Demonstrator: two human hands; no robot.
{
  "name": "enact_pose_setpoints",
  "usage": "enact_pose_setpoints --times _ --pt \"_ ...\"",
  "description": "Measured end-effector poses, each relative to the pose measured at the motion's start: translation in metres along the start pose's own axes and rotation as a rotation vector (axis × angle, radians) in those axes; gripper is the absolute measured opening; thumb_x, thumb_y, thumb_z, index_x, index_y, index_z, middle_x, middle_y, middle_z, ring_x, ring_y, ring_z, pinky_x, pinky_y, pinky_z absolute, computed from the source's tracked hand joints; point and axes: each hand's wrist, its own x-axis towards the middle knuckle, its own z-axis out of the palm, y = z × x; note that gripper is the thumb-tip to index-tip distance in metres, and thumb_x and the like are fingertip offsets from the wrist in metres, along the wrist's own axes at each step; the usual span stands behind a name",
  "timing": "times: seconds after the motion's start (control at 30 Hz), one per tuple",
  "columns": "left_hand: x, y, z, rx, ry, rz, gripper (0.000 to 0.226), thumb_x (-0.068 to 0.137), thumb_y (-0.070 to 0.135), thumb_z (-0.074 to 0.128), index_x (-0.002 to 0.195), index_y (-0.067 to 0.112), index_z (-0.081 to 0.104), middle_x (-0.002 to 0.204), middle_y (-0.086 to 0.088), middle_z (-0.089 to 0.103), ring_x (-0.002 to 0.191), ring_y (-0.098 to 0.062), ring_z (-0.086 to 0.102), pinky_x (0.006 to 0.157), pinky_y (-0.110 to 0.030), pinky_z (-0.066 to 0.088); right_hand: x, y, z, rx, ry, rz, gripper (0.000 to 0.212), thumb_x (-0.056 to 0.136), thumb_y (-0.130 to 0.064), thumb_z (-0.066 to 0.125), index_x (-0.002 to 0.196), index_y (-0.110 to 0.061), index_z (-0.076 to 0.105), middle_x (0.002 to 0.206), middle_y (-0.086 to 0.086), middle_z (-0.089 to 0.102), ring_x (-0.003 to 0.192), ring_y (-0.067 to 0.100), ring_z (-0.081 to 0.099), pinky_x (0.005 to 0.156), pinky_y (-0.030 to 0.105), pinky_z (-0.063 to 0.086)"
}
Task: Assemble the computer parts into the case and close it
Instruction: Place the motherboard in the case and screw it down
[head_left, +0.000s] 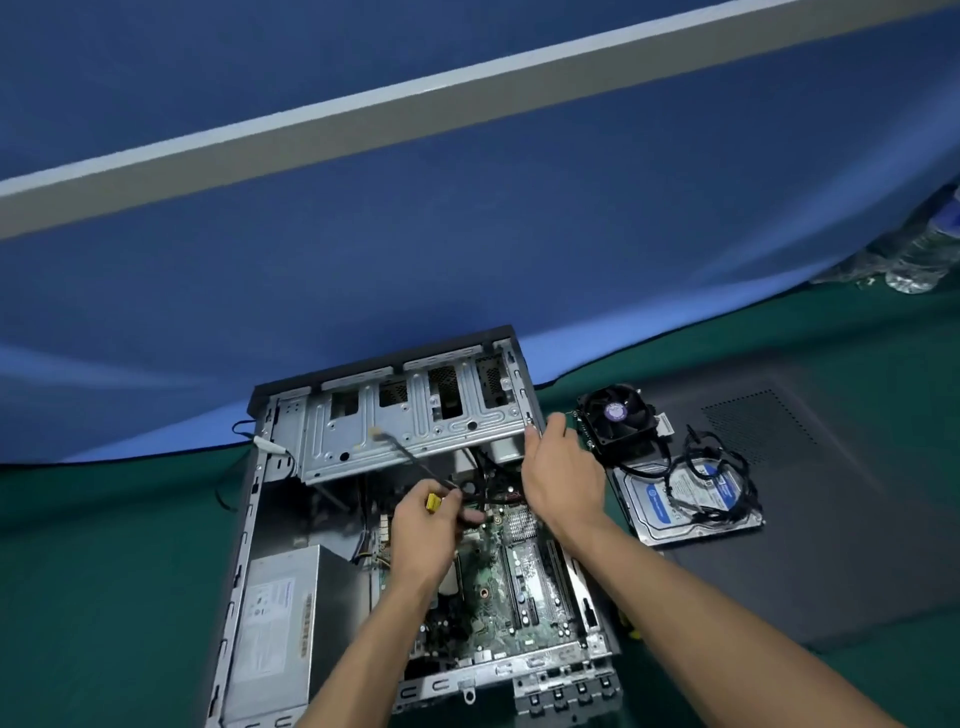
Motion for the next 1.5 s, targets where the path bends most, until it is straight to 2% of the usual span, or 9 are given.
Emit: enact_pose_setpoints --times 0.3,0.43,0.6,0.73,0.83,0.97,1.2,1.37,1.5 --pt "0.005 -0.007 0.008 -0.214 -0.254 -0.311 0.036 0.094 0.037 0.049 0.077 0.009 0.064 0.093 -0.009 0.074 0.079 -0.022 0.072 0.075 -0.034 0.048 0.003 0.001 0.003 -0.044 -0.006 -0.003 0.035 0.103 -0.039 0.022 0.113 -0.011 0.041 0.114 0.013 0.056 0.093 0.033 0.060 0.068 0.035 0.035" --pt "0.013 -0.013 0.020 -0.136 -0.069 -0.335 0.046 0.100 0.037 0.039 0.088 0.004 0.069 0.085 -0.009 0.072 0.070 -0.023 0.066 0.083 -0.035 0.041 0.005 0.002 0.005 -0.052 -0.008 0.007 0.039 0.103 -0.039 0.022 0.114 -0.009 0.043 0.117 0.014 0.056 0.095 0.034 0.059 0.069 0.036 0.033" --pt "0.014 -0.025 0.021 0.471 0.235 -0.164 0.033 0.098 0.032 0.047 0.071 0.014 0.054 0.067 0.001 0.054 0.068 -0.019 0.052 0.068 -0.031 0.036 0.007 0.003 0.008 -0.043 -0.002 0.011 0.040 0.102 -0.040 0.022 0.115 -0.009 0.043 0.118 0.015 0.055 0.096 0.035 0.058 0.070 0.036 0.032" --pt "0.007 -0.027 0.012 0.837 0.411 0.152 0.024 0.091 0.030 0.054 0.105 0.011 0.060 0.098 -0.003 0.063 0.107 -0.024 0.048 0.102 -0.042 0.031 0.009 0.003 0.008 -0.057 -0.018 0.029 0.047 0.101 -0.045 0.023 0.118 -0.007 0.045 0.121 0.015 0.054 0.101 0.034 0.057 0.073 0.037 0.034" --pt "0.005 -0.021 0.004 0.820 0.449 0.301 0.053 0.089 0.016 0.057 0.138 0.005 0.041 0.095 -0.008 0.063 0.099 -0.025 0.052 0.102 -0.041 0.033 0.009 0.003 0.007 -0.064 -0.038 0.025 0.051 0.100 -0.049 0.024 0.120 -0.007 0.043 0.123 0.014 0.054 0.102 0.033 0.057 0.076 0.037 0.037" --pt "-0.001 -0.011 0.001 0.764 0.352 0.579 0.055 0.084 0.002 0.062 0.136 0.008 0.048 0.068 -0.002 0.059 0.059 -0.020 0.049 0.061 -0.031 0.039 0.007 0.002 0.004 -0.067 -0.048 0.018 0.052 0.100 -0.050 0.024 0.121 -0.007 0.042 0.124 0.015 0.053 0.103 0.033 0.056 0.079 0.038 0.040" --pt "-0.001 -0.009 -0.009 1.107 -0.197 0.409 0.027 0.092 0.015 0.042 0.115 0.011 0.056 0.100 -0.009 0.067 0.089 -0.026 0.063 0.081 -0.036 0.051 0.006 0.001 0.002 -0.057 -0.058 0.019 0.052 0.100 -0.051 0.024 0.122 -0.006 0.041 0.125 0.016 0.051 0.104 0.033 0.056 0.079 0.039 0.041" --pt "0.000 -0.008 -0.009 1.629 -0.231 0.373 0.023 0.084 -0.006 0.049 0.091 0.013 0.061 0.097 -0.007 0.068 0.090 -0.027 0.064 0.065 -0.032 0.041 0.006 0.001 0.002 -0.042 -0.055 0.023 0.052 0.099 -0.051 0.026 0.121 -0.006 0.042 0.125 0.015 0.052 0.103 0.034 0.056 0.074 0.037 0.036" --pt "0.005 -0.017 -0.008 1.626 -0.206 0.419 0.014 0.097 0.020 0.050 0.093 0.013 0.061 0.099 -0.006 0.065 0.096 -0.021 0.057 0.068 -0.031 0.044 0.006 0.002 0.002 -0.043 -0.050 0.030 0.052 0.099 -0.051 0.027 0.122 -0.007 0.042 0.126 0.015 0.052 0.104 0.034 0.056 0.075 0.037 0.037"
